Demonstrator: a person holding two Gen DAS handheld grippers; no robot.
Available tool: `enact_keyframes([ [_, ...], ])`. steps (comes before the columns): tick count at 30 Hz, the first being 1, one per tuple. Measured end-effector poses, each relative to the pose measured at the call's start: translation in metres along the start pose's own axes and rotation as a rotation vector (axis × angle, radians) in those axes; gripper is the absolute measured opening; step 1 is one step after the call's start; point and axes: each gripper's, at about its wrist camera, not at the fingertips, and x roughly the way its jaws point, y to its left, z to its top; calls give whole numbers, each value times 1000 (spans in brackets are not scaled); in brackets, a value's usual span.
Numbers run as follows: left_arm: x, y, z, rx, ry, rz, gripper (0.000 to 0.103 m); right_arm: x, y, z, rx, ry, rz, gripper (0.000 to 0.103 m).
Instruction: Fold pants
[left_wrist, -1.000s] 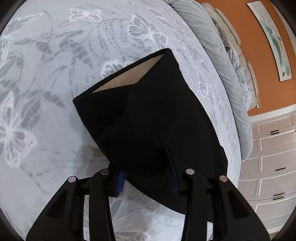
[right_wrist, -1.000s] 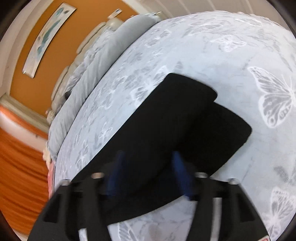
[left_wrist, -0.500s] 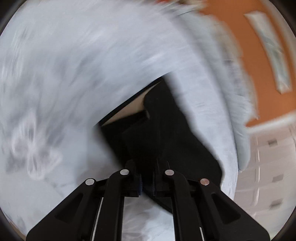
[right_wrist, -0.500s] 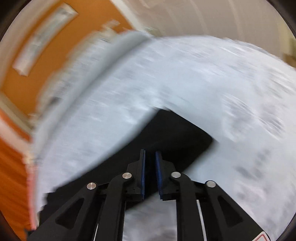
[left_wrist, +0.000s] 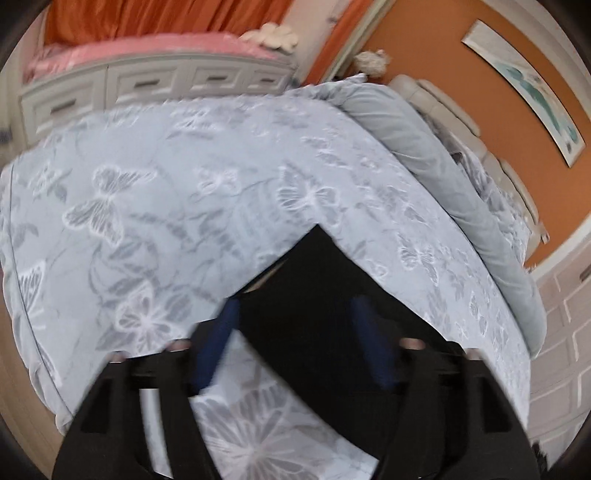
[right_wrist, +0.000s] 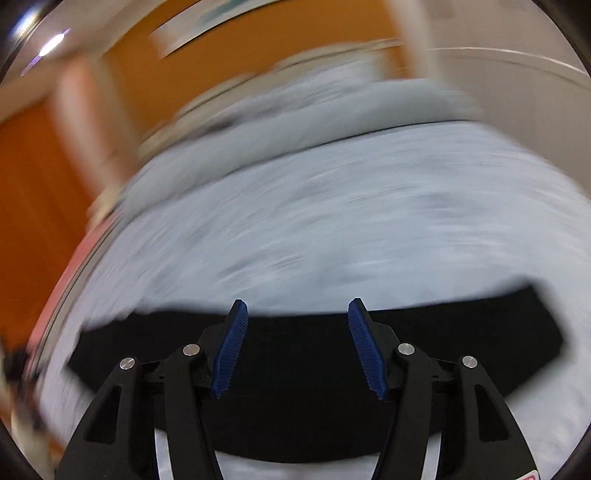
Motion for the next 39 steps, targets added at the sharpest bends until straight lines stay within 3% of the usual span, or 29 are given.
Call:
enact_keyframes([
  [3, 18, -25, -8, 70, 34, 27, 75, 70, 93, 3, -197, 101, 129, 60],
  [7, 43, -40, -20, 125, 114, 45, 75, 154, 175, 0, -337, 227, 180, 61],
  [10, 51, -42, -23, 144, 125, 67, 75, 216, 221, -8, -394, 327, 183, 61],
  [11, 55, -42, -22, 148, 130, 74, 75, 230, 228, -11, -409, 349, 191, 42],
  [12, 59, -41, -22, 156, 140, 79, 75, 240, 232, -14, -427, 365, 190, 4],
  [13, 62, -41, -21, 160, 146, 89, 75, 248, 236, -11, -421, 363, 159, 4],
  [16, 71, -40, -21, 162, 160, 112, 75, 253, 231, 21, -359, 247, 168, 4],
  [17, 78, -42, -22, 180, 178, 128, 75, 266, 231, 19, -388, 260, 126, 6],
  [19, 91, -46, -28, 224, 215, 163, 75, 296, 232, 4, -459, 377, 57, 13],
  [20, 95, -49, -30, 248, 227, 187, 75, 293, 233, 4, -460, 355, 63, 17],
  [21, 97, -51, -32, 266, 229, 202, 75, 282, 230, 9, -434, 319, 75, 30],
  [23, 98, -56, -36, 312, 222, 232, 75, 245, 215, 25, -334, 243, 127, 42],
  [26, 93, -59, -38, 344, 206, 248, 76, 173, 176, 40, -277, 121, 127, 49],
  [29, 94, -56, -40, 343, 225, 259, 80, 119, 123, 34, -200, 139, 82, 51],
  [31, 97, -54, -41, 335, 250, 280, 80, 94, 95, 9, -167, 193, 89, 51],
  [33, 94, -53, -42, 321, 246, 282, 80, 77, 94, -22, -234, 219, 110, 51],
  [35, 85, -55, -44, 319, 224, 289, 83, 63, 112, -58, -381, 242, 160, 51],
  [37, 79, -54, -45, 308, 212, 303, 88, 65, 136, -87, -526, 288, 191, 51],
  [39, 74, -51, -46, 283, 221, 296, 88, 78, 147, -102, -569, 313, 195, 51],
])
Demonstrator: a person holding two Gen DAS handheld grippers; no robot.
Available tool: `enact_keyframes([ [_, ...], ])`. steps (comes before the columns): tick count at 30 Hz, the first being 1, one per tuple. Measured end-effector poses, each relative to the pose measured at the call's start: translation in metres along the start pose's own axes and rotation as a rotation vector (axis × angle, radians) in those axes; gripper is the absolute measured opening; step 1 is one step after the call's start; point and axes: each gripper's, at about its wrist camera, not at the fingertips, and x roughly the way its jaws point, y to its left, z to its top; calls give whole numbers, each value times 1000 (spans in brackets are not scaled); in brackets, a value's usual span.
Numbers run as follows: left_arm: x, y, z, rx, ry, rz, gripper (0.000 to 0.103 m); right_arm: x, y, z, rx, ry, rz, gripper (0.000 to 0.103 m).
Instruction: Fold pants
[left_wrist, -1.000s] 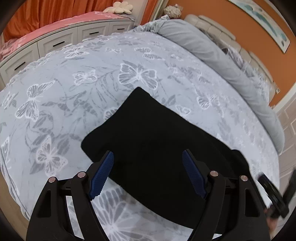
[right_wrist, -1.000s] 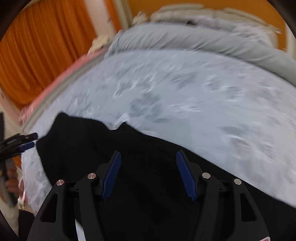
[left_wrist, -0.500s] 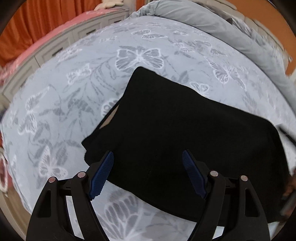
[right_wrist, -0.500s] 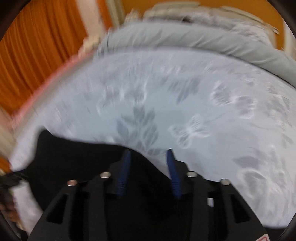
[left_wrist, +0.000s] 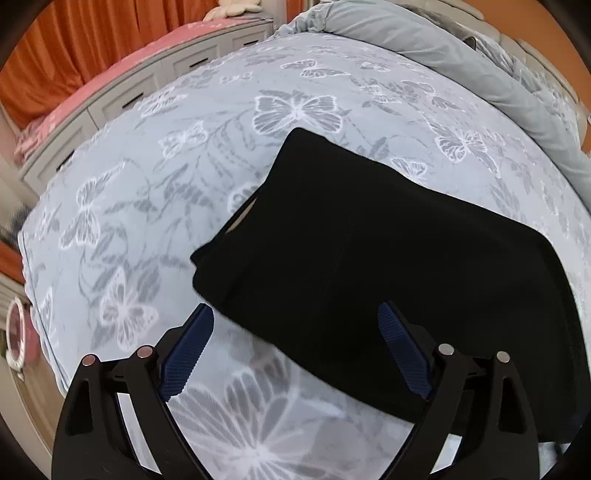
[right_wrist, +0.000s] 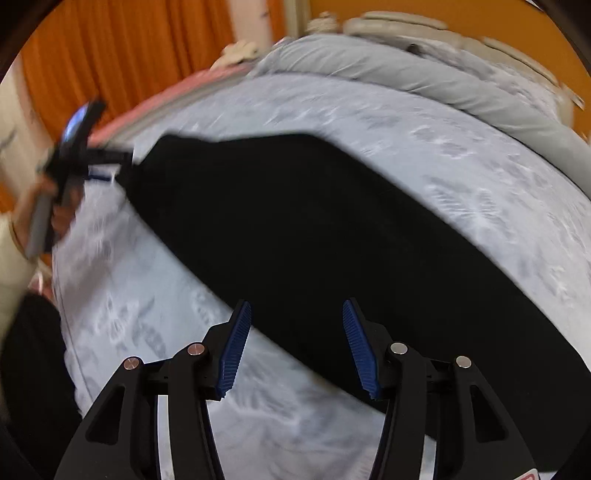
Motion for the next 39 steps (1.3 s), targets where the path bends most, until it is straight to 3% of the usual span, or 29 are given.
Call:
enact_keyframes([
  [2, 3, 5, -3, -26, 23, 13, 88, 21, -4, -1, 28, 47, 4, 45],
  [3, 5, 6, -4, -31, 31, 20, 88, 29, -8, -1, 41, 69, -4, 23],
  [5, 14, 9, -6, -39, 66, 42, 88, 33, -18, -2, 47, 89, 3, 3],
  [7, 21, 13, -6, -35, 87, 58, 88, 10, -21, -1, 41, 80, 54, 3],
  [9, 26, 21, -5, -31, 96, 73, 90, -14, -17, -7, -14, 68, 48, 3],
  [14, 34, 31, 0, -18, 114, 51, 90, -5, -53, -38, 84, 155, 21, 0],
  [16, 28, 30, 0, -18, 99, 52, 90, -29, -63, -39, 139, 86, 41, 9],
  [18, 13, 25, -2, -4, 45, 59, 89, -57, -77, -38, 192, -7, 0, 53],
  [19, 7, 21, -2, 15, 15, 82, 89, -75, -81, -39, 199, -73, -61, 57],
  [22, 9, 5, -2, 86, -27, 187, 91, -86, -83, -44, 170, -64, -71, 56],
  [25, 36, 0, -7, 143, 32, 255, 92, -103, -112, -55, 233, -67, -193, 56],
  [29, 26, 13, -10, 119, 22, 224, 92, -161, -215, -108, 630, -160, -439, 56],
  [31, 12, 19, -11, 60, 2, 177, 91, -193, -261, -150, 824, -191, -599, 58],
  [32, 1, 20, -10, 34, -29, 160, 90, -202, -274, -166, 896, -205, -629, 58],
  [35, -29, 7, -10, 8, -149, 128, 90, -208, -303, -197, 985, -218, -586, 58],
  [39, -53, -26, -17, 26, -224, 65, 93, -189, -319, -193, 905, -139, -610, 61],
])
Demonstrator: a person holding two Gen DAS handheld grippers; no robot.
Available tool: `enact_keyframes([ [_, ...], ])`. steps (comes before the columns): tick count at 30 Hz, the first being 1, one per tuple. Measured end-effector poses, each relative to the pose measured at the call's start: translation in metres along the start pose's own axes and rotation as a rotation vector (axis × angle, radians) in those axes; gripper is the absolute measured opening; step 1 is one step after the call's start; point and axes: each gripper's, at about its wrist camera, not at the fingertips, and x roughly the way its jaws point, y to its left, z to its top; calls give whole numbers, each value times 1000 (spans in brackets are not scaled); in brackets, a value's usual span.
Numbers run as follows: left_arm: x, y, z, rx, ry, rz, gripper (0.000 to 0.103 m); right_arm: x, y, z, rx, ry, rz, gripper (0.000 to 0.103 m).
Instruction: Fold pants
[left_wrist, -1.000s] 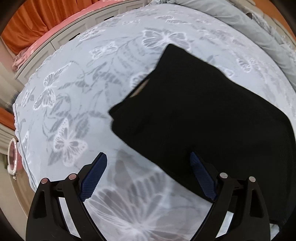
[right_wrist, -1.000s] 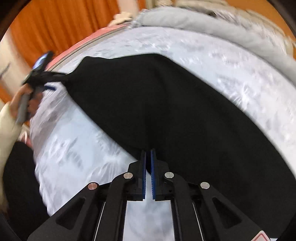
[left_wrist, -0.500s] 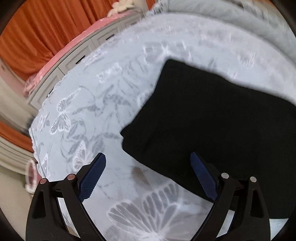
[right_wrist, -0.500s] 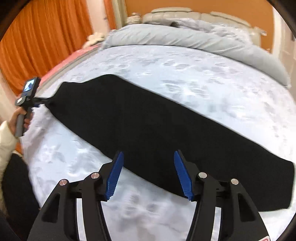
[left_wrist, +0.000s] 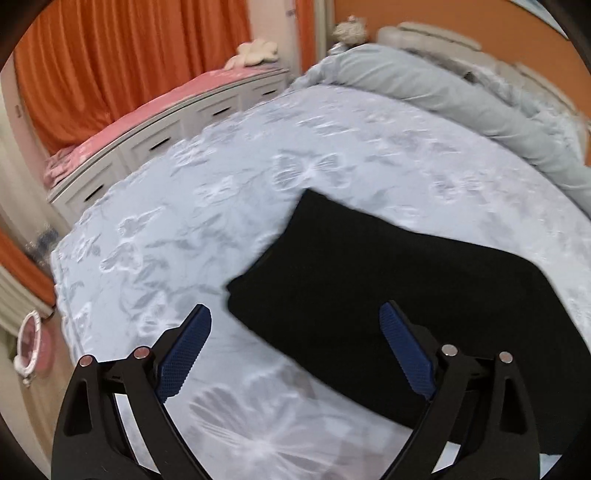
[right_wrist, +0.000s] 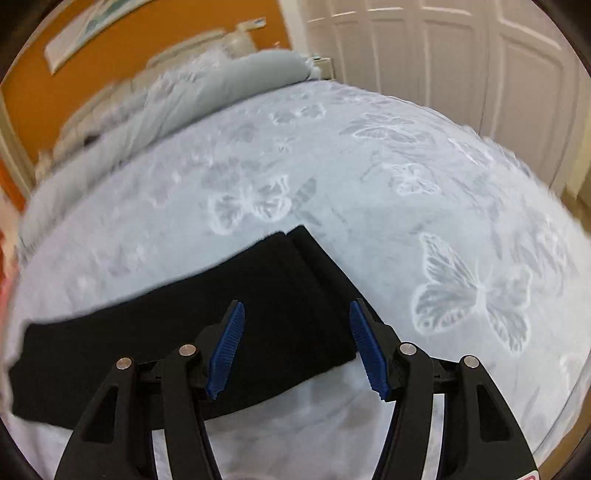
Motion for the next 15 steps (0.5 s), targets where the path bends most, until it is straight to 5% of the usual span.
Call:
enact_keyframes([
  [4, -1, -41, -7, 74, 18, -57, 93, 36, 22, -7, -104, 34, -88, 61],
  [7, 4, -71, -15, 151, 30, -58, 93, 35, 28, -5, -121, 36, -46, 6],
  [11, 12, -91, -21, 196, 50, -65, 93, 3, 4, 18, -56, -90, -74, 3],
  [15, 23, -104, -30, 230, 97, -72, 93, 44, -24, 2, -7, 11, -55, 11],
])
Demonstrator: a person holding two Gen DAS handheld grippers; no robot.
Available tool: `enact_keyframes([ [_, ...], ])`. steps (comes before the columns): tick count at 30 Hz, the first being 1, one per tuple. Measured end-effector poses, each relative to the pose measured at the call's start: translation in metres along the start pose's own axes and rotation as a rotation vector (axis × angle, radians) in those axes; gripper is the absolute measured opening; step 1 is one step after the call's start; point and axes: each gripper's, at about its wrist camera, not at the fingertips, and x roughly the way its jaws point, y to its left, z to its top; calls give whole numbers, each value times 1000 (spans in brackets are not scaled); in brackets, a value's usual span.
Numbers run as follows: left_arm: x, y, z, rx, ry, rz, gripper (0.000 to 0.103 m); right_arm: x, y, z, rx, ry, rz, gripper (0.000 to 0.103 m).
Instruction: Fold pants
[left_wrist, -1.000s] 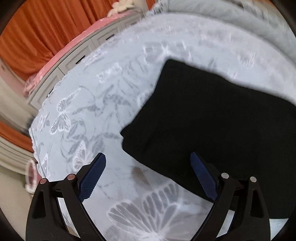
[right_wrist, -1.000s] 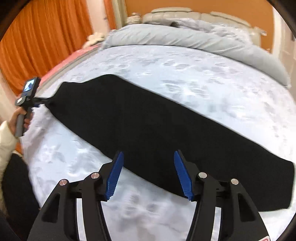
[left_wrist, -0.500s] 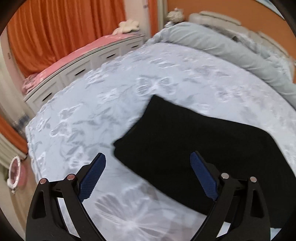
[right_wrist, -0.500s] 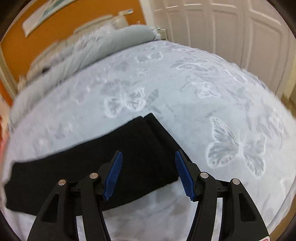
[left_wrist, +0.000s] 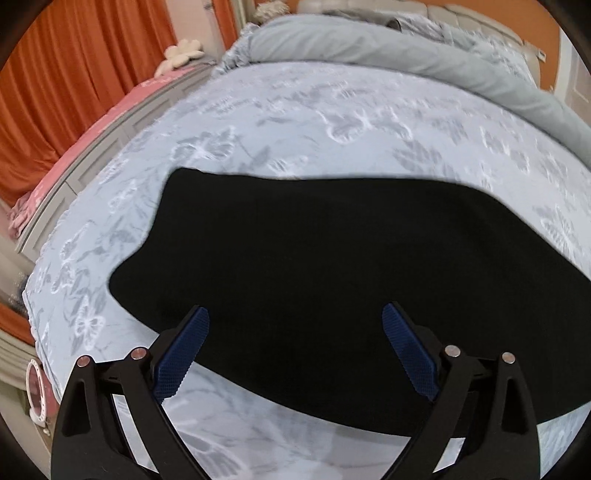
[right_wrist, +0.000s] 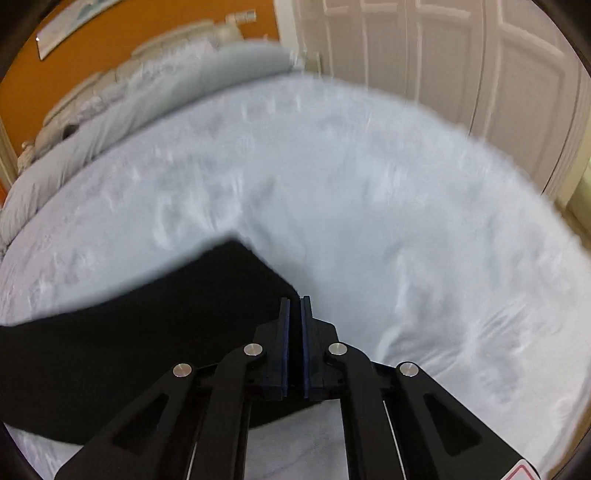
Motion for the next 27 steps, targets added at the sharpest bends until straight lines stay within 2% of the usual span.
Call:
enact_keyframes([
  [1, 2, -4, -2, 7, 11, -2, 93, -4, 4, -2, -31, -30, -15, 14],
  [2, 5, -7, -3, 15, 21, -3, 93, -11, 7, 2, -47, -31, -17, 22],
  [3, 5, -9, -5, 18, 24, -4, 93, -18, 7, 6, -37, -35, 0, 36],
  [4, 5, -11, -5, 23, 23, -4, 93, -32, 4, 7, 7, -69, 23, 45],
  [5, 4, -12, -5, 25, 19, 0, 93, -43, -2, 5, 46, -98, 38, 61],
  [6, 3, -12, -5, 24, 13, 6, 93, -51, -7, 2, 80, -105, 42, 66],
  [10, 4, -4, -2, -8, 20, 14, 94, -50, -24, -14, 144, -31, 58, 67],
  [13, 8, 3, -2, -31, 42, 15, 95, -31, -31, -25, 235, 75, 135, 67],
  [15, 10, 9, -2, -46, 54, 10, 95, -23, -29, -31, 261, 106, 159, 68],
  [17, 8, 13, -2, -54, 52, 4, 95, -31, -21, -27, 238, 49, 69, 68],
  [18, 6, 14, -2, -55, 48, 4, 95, -41, -16, -24, 223, 0, 14, 68],
  [19, 4, 15, -2, -55, 42, 3, 95, -56, -6, -16, 188, -88, -19, 68],
  [20, 2, 16, -2, -52, 34, 1, 95, -67, 6, -7, 145, -148, 22, 68],
  [22, -1, 14, -4, -33, 20, 8, 95, -65, 26, 7, 90, -148, 114, 56],
  [24, -2, 12, -6, -17, 16, 7, 95, -43, 41, 16, 81, -74, 185, 8],
  [25, -2, 10, -7, -7, 17, 3, 95, -22, 49, 17, 83, -3, 215, 4],
  [27, -2, 6, -10, 13, 21, -1, 95, 16, 66, 14, 31, 106, 235, 3],
])
